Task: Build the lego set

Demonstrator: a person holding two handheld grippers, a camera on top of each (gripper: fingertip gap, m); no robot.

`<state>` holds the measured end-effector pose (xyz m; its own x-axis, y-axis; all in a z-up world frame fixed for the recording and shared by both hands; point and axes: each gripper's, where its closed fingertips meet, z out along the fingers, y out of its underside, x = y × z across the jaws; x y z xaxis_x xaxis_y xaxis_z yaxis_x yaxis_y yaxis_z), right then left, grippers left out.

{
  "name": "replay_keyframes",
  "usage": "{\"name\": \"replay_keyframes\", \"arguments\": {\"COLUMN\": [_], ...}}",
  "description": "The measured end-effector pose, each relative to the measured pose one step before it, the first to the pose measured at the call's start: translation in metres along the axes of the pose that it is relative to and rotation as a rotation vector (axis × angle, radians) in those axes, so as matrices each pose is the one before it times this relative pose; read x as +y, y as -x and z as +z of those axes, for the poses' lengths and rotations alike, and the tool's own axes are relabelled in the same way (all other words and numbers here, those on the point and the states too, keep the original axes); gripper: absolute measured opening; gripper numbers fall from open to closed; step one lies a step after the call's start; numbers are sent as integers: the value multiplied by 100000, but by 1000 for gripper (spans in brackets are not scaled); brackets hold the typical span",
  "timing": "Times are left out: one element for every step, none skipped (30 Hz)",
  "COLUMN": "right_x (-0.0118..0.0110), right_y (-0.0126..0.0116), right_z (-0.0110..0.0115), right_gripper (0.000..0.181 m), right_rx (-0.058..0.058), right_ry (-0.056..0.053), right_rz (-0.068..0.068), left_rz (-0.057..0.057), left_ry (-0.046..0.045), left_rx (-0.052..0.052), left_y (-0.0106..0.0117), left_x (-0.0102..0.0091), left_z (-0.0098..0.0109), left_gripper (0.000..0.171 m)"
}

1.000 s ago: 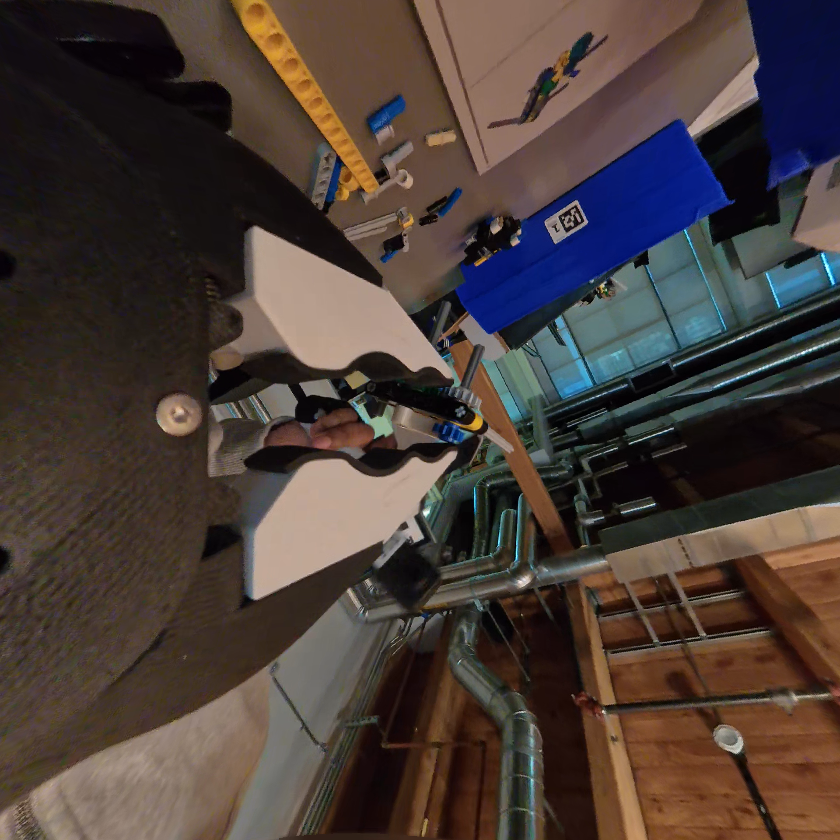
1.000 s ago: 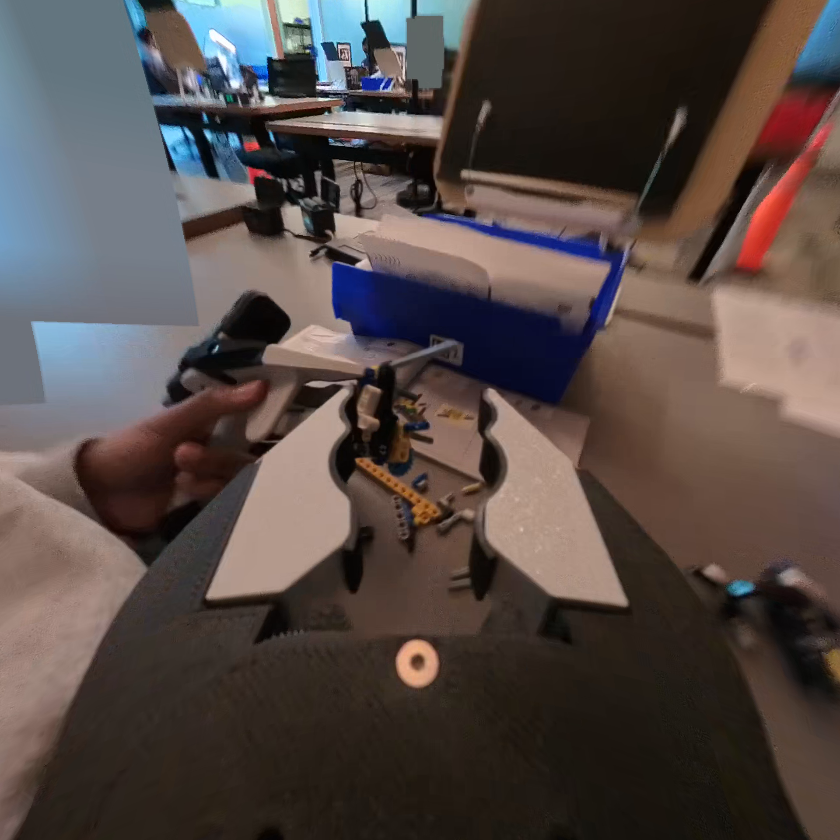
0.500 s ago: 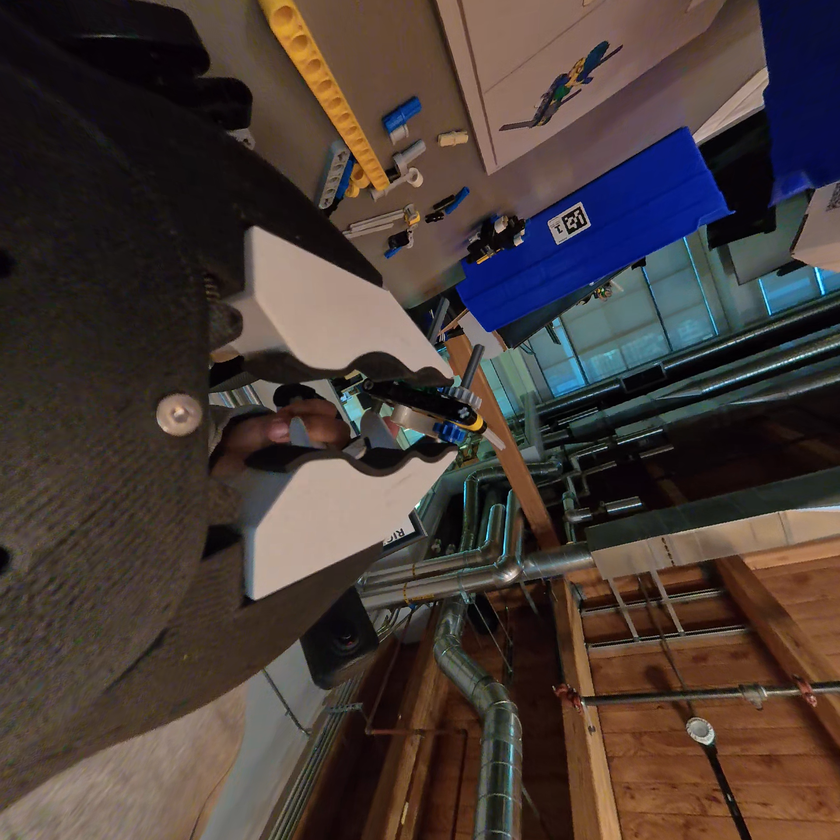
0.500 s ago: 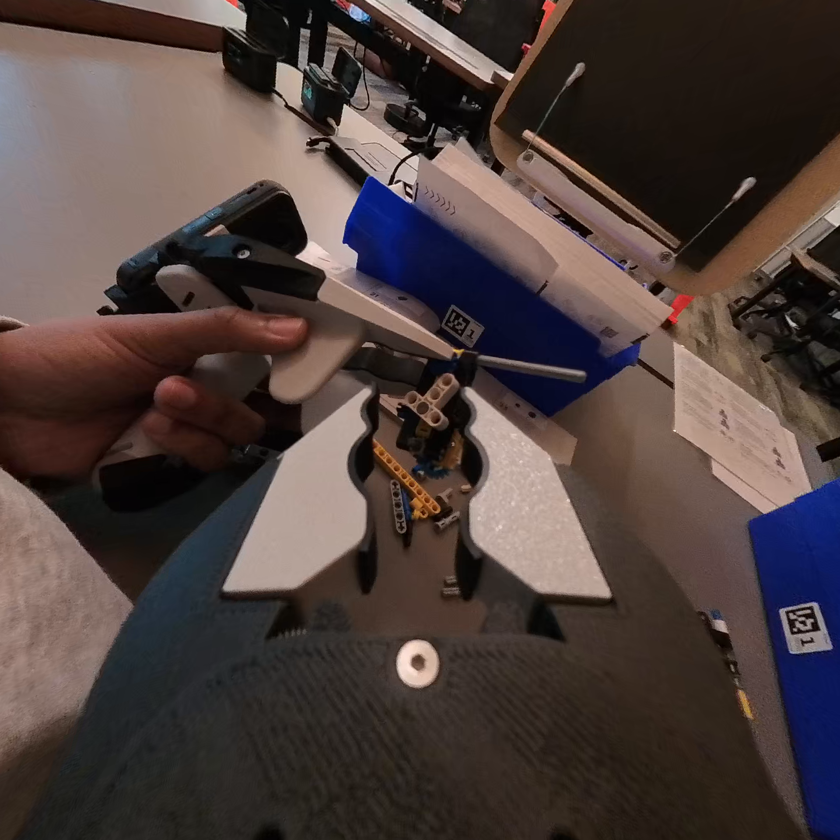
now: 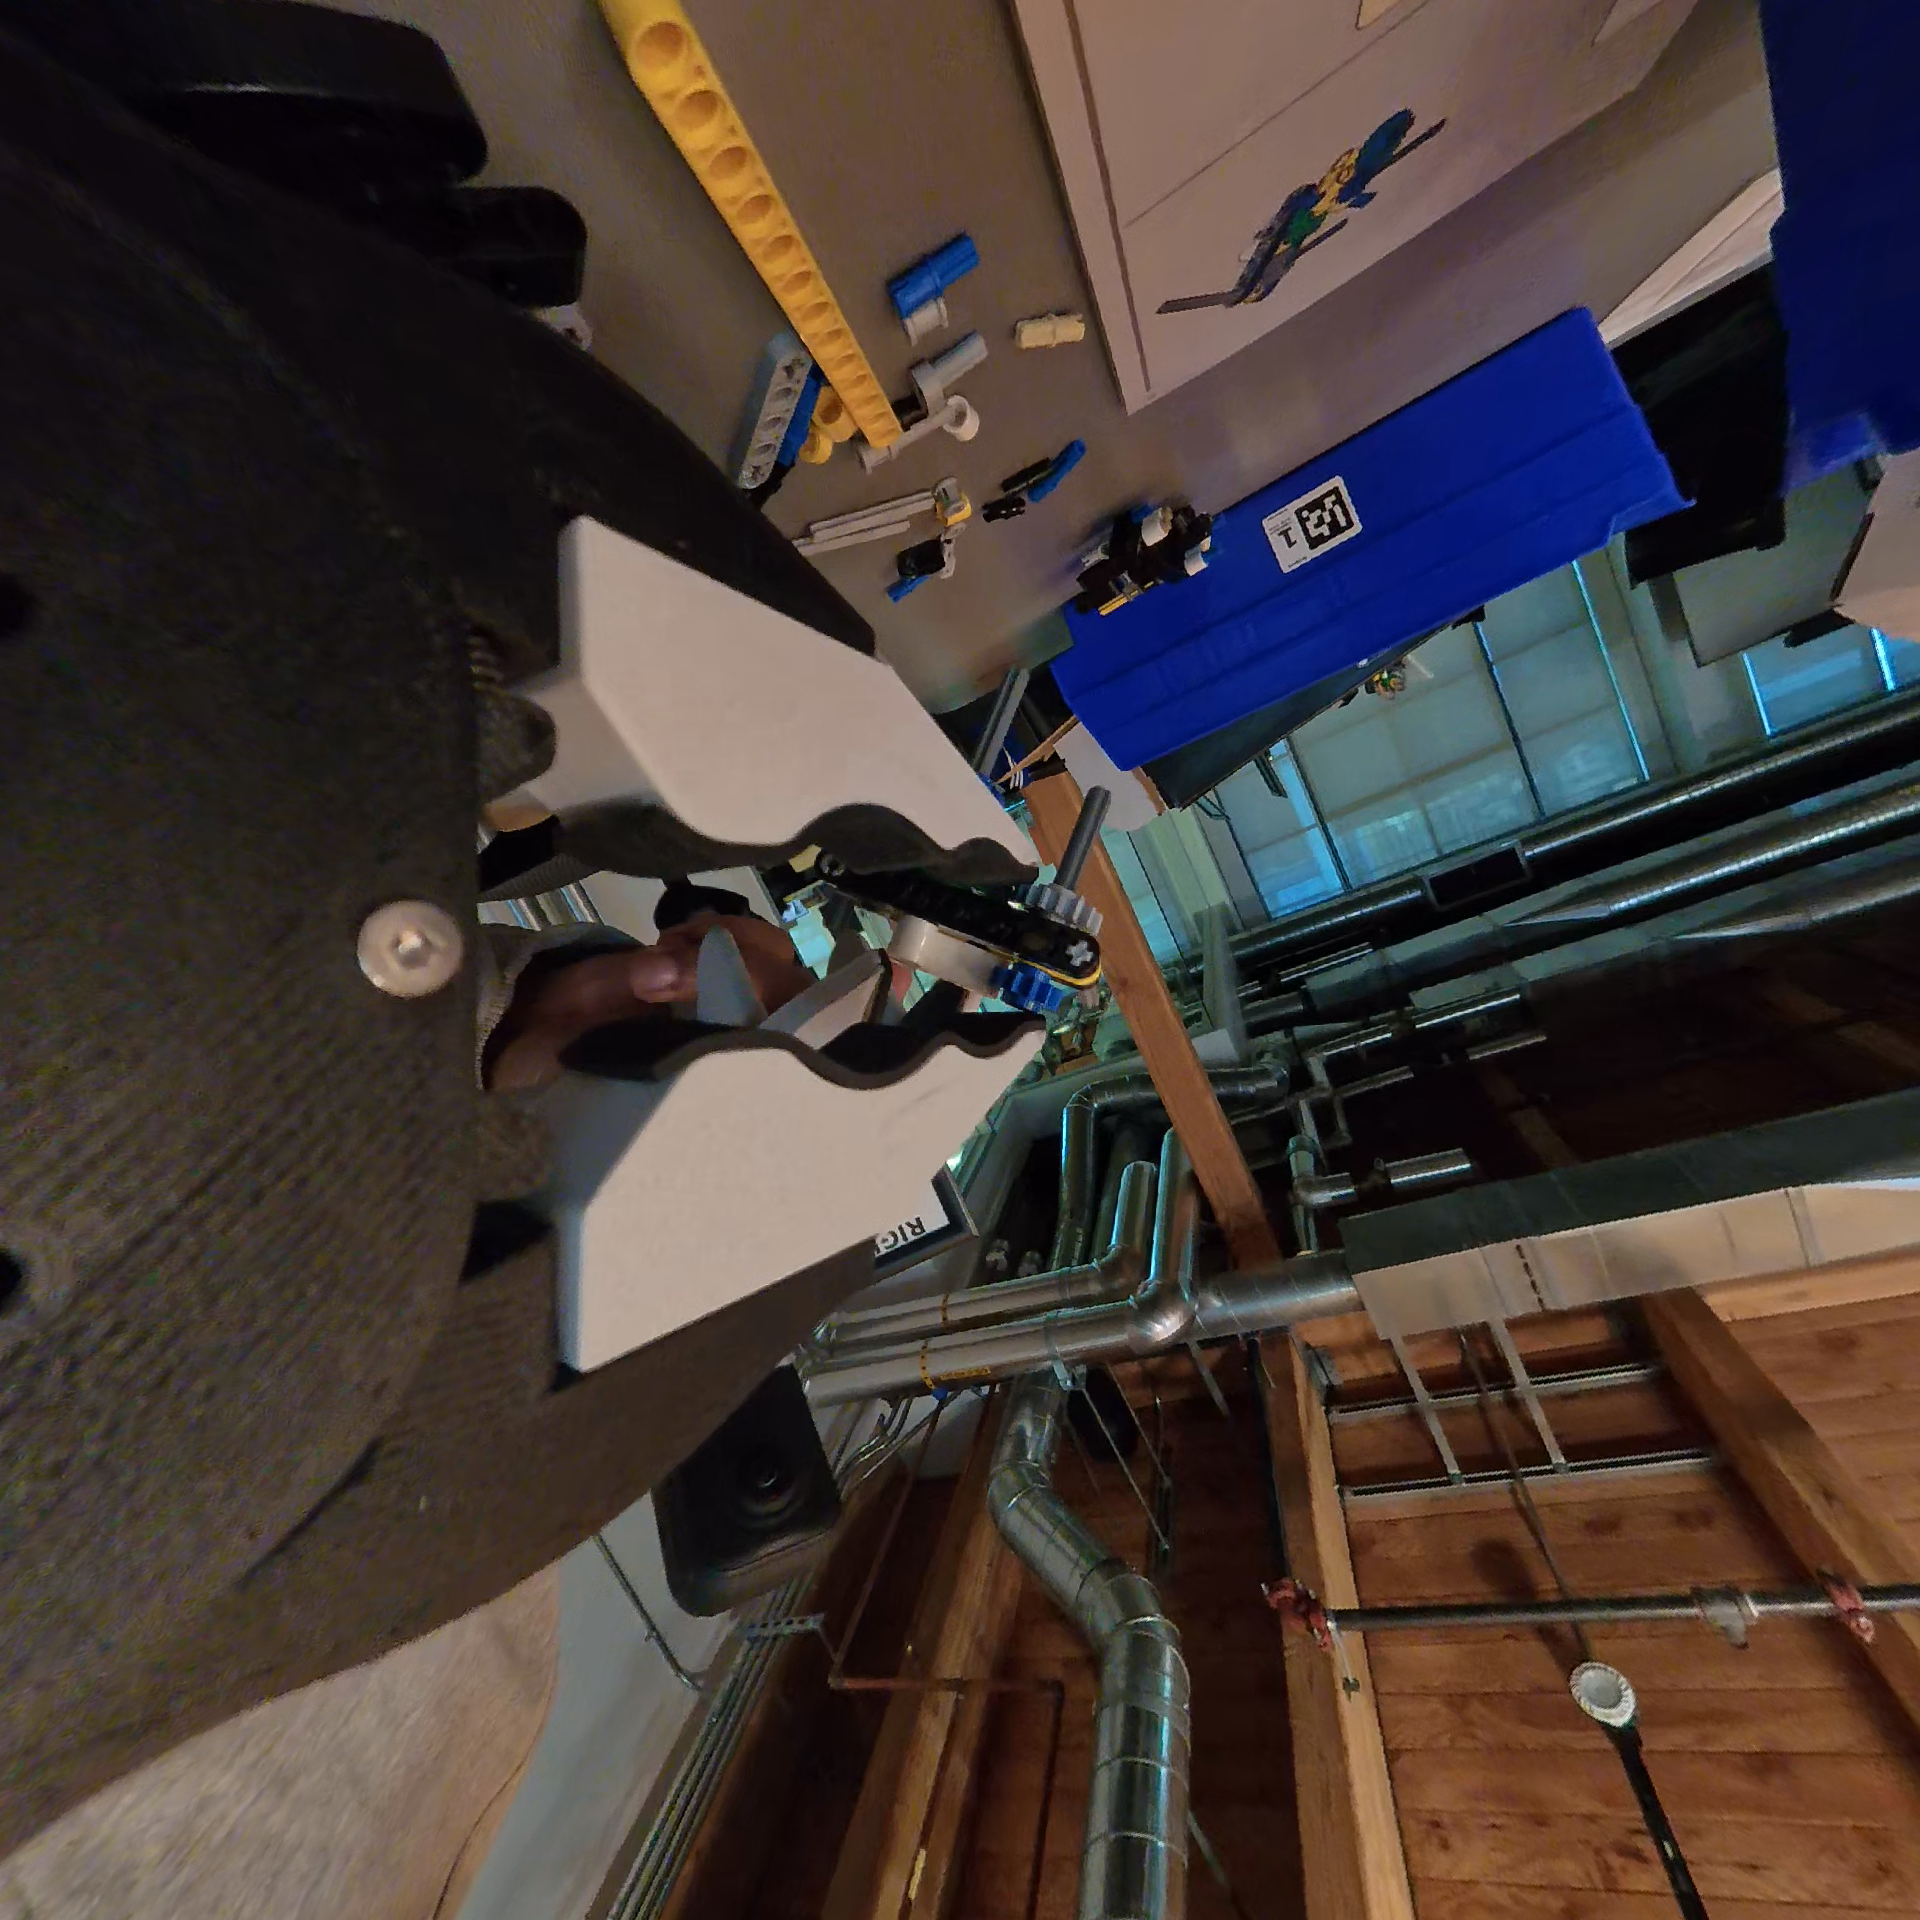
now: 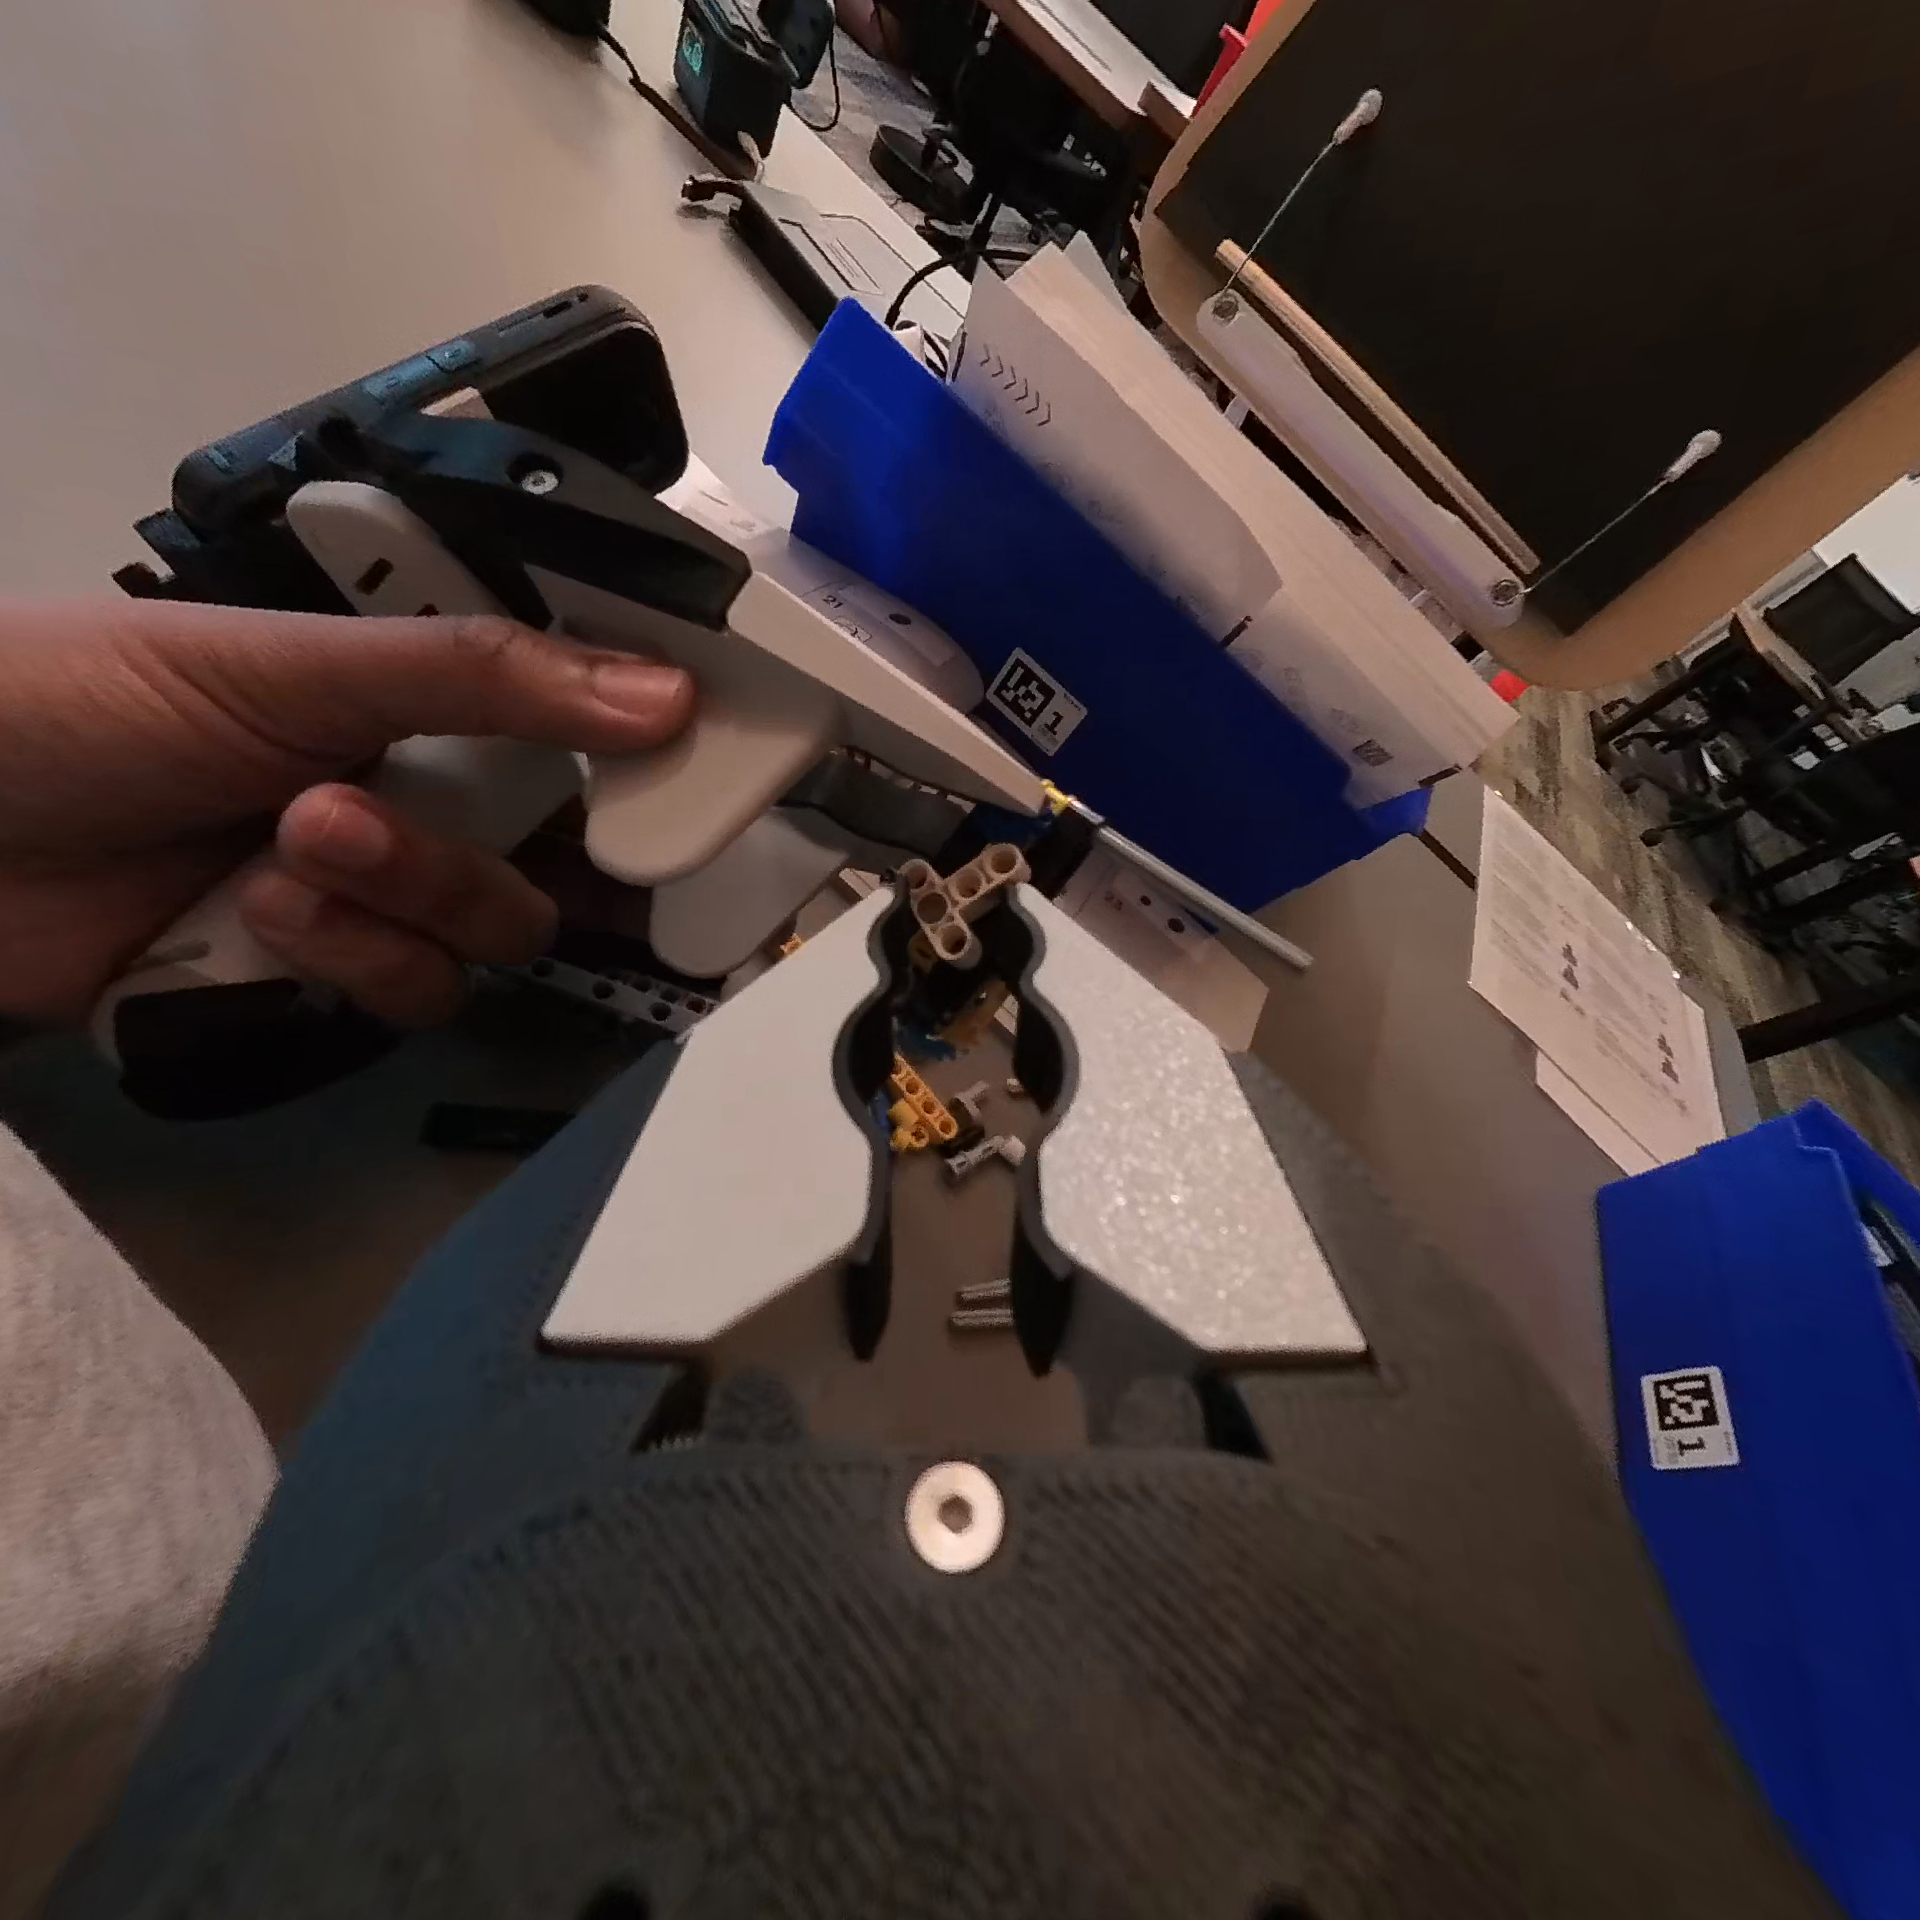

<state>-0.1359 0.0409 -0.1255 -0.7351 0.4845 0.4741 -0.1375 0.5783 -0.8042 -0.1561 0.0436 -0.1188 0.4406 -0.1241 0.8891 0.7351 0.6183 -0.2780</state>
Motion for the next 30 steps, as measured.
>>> {"name": "replay_keyframes", "arguments": {"right_x": [12,15,17,17,-2,16,43,23,-4,13,18,32,36,21,8,21,20,-14,2,43,65,40,16,-56,-156,-108,-48,-42,-21,-27], "right_y": [1,16,14,25,23,16,8,13,13,6,3,0,-16,19,2,0,13,22,6,0,8,-2,31,103,86,-22,-141,-187,-88,-54], "right_z": [-9,0,-9,6,1,-12,-4,-19,-12,-27,-26,-30,-21,-13,-40,-35,-35,-48,-48,-44,-21,-23,-32,-64,-57,21,35,14,-30,-89], "right_gripper": [15,15,15,14,14,14,14,14,14,14,14,14,14,13,13,13,13,13,13,12,12,12,10,0,0,0,0,0,0,0], "right_rx": [55,-5,-50,-111,-180,-186,-207,-272,-301,-284,-257,-131,-129,-213,-152,-8,-36,-118,-5,-4,-74,-105,-297,-735,-235,647,1309,1362,339,-270], "right_ry": [273,286,363,294,131,224,386,219,-61,-73,-36,65,113,-36,-123,-21,-59,-307,-240,65,205,58,-139,-540,-990,-331,348,372,268,-109], "right_rz": [-708,-750,-788,-713,-674,-718,-557,-277,-217,-330,-563,-603,-201,-46,-525,-992,-1042,-1100,-1194,-1023,-693,-339,-163,-375,-532,-647,-1258,-1607,-926,461], "left_rz": [54,9,-42,-15,-67,-57,102,190,-34,-97,68,10,52,208,88,94,208,132,-66,78,258,74,-69,-83,279,179,-545,-1420,-1447,-678], "left_ry": [110,69,59,91,82,207,292,354,339,283,234,191,173,167,147,123,173,210,224,257,146,59,-119,-564,2433,1577,-2330,-1658,9,-101], "left_rx": [-13,-37,-79,-22,96,-28,-165,-84,102,92,36,20,-124,-96,36,-1,-77,95,152,-205,-344,-181,-105,-234,-64,174,-424,835,1027,293], "left_y": [11,5,21,14,-11,7,12,7,-20,-11,-4,-9,11,13,-24,-18,1,-23,-31,17,39,21,14,54,13,-86,41,-37,-6,58], "left_x": [14,3,4,2,8,8,18,26,26,7,28,18,29,30,18,20,27,49,28,43,37,30,-6,-96,376,354,-168,-101,12,-65], "left_z": [5,-13,-3,-13,-17,-12,0,-4,6,4,0,20,24,11,8,18,14,11,25,29,19,18,0,-52,138,233,60,-6,-10,-57], "left_gripper": [21,21,21,21,21,21,21,21,21,21,21,21,21,21,21,21,21,21,21,21,21,21,21,20,21,22,21,20,21,21]}}
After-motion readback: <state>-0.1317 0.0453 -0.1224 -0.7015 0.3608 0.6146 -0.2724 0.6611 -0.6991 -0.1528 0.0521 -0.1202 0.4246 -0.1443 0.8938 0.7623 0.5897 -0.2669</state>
